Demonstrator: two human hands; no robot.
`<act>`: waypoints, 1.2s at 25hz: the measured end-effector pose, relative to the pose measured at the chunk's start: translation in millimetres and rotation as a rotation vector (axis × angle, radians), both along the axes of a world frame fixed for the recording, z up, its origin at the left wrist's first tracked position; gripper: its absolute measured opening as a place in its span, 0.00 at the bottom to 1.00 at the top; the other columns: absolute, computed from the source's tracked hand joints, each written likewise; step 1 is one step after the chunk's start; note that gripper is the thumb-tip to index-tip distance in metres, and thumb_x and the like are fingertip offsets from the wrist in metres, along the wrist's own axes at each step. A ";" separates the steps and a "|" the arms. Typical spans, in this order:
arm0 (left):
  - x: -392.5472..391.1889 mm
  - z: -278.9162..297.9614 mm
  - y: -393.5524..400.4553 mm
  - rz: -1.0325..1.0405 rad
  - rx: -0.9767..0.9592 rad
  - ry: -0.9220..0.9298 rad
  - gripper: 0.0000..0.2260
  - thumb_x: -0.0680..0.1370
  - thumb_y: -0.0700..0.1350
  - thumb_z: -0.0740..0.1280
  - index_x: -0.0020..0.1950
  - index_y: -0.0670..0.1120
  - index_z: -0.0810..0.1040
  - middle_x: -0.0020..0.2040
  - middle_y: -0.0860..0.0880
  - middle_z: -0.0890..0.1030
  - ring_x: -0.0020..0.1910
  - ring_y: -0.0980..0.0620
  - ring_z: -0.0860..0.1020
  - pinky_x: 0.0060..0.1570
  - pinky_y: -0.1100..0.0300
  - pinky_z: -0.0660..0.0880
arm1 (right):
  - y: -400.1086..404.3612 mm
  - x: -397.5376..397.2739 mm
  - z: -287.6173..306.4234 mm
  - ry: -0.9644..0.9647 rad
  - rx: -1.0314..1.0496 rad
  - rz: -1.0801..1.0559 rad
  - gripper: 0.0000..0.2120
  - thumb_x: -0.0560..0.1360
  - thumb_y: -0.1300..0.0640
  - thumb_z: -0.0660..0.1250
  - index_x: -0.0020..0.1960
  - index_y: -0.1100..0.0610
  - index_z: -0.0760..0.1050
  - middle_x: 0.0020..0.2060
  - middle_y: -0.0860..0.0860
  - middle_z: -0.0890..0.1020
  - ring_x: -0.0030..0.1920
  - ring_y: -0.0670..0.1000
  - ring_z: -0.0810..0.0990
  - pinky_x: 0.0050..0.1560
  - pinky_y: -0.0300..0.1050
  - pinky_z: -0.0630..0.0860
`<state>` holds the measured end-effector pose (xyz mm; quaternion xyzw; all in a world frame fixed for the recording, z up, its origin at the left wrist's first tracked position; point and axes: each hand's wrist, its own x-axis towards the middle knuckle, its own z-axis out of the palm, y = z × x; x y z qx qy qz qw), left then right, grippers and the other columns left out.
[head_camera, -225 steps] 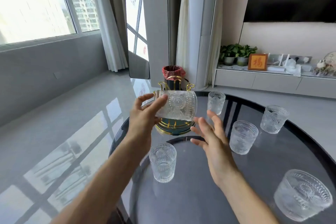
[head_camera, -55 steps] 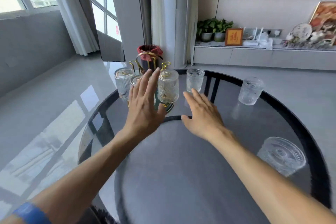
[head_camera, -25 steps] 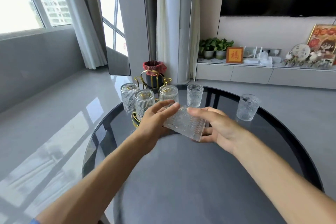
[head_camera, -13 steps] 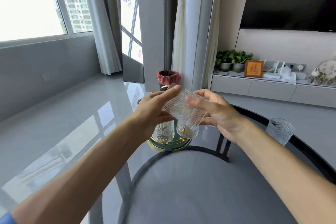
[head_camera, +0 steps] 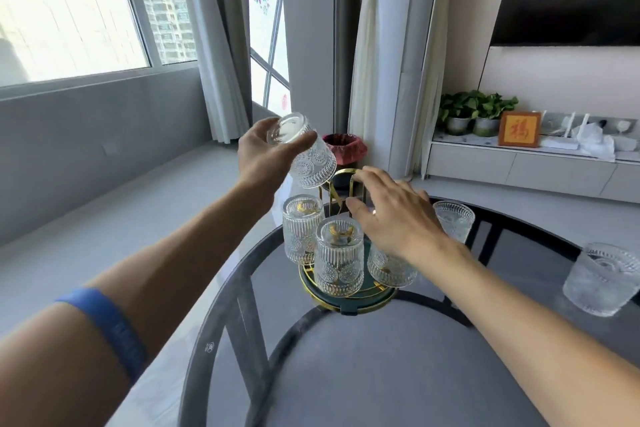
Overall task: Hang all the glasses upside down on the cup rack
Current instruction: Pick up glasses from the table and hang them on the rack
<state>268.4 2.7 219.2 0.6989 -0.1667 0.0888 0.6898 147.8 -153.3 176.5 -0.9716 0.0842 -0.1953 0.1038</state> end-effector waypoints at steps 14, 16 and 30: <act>48.7 -28.1 -44.8 -0.045 0.363 0.162 0.36 0.63 0.43 0.83 0.67 0.42 0.73 0.57 0.47 0.80 0.50 0.50 0.79 0.50 0.60 0.74 | 17.4 2.6 6.6 0.038 -0.116 -0.084 0.27 0.77 0.45 0.53 0.74 0.54 0.59 0.68 0.52 0.67 0.61 0.59 0.73 0.61 0.59 0.66; 51.7 -38.8 -50.6 -0.048 0.415 0.187 0.35 0.64 0.42 0.82 0.67 0.42 0.73 0.56 0.48 0.78 0.53 0.49 0.77 0.53 0.58 0.72 | 15.3 1.6 5.0 0.035 -0.116 -0.082 0.28 0.77 0.46 0.53 0.74 0.54 0.58 0.69 0.52 0.67 0.61 0.60 0.73 0.61 0.59 0.66; 39.6 -36.1 -57.2 -0.031 0.805 0.126 0.31 0.67 0.40 0.78 0.68 0.41 0.72 0.65 0.42 0.77 0.60 0.43 0.76 0.61 0.49 0.75 | 10.3 0.2 5.2 0.059 -0.096 -0.064 0.32 0.73 0.47 0.57 0.75 0.53 0.56 0.70 0.51 0.65 0.63 0.60 0.73 0.65 0.60 0.65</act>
